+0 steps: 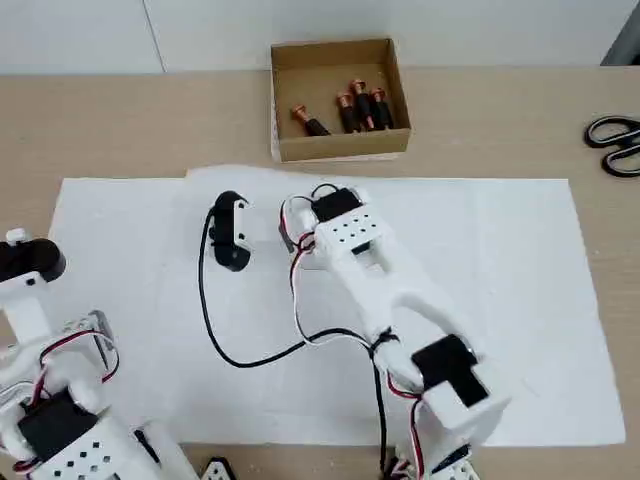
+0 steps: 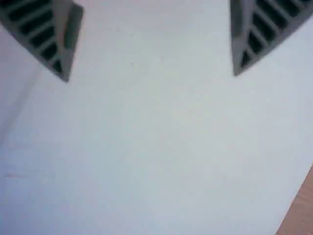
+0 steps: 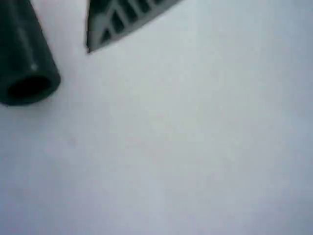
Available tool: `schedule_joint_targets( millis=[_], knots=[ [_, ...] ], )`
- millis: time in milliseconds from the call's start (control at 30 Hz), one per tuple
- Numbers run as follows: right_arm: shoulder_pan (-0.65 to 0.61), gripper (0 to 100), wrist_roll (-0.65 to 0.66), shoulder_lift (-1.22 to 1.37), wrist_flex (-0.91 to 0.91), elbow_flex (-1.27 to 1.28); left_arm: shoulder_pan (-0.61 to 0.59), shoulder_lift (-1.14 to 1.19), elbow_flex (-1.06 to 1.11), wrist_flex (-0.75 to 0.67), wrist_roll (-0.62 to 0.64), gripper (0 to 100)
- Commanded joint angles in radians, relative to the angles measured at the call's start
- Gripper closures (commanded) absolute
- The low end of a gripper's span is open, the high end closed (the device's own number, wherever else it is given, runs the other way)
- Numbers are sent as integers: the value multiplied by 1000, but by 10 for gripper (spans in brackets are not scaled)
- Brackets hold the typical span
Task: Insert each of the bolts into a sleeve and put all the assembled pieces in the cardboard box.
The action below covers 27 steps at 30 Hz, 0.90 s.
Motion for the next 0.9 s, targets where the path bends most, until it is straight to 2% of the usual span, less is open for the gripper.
schedule_joint_targets(
  millis=[0,433,867],
  knots=[
    [12,829,6,61,7,-112,3,3,-2,-17,-6,796],
    [30,830,6,283,7,-261,3,3,-1,-17,-6,796],
    [59,840,-52,318,25,-265,6,3,-1,-18,-6,796]
  ],
)
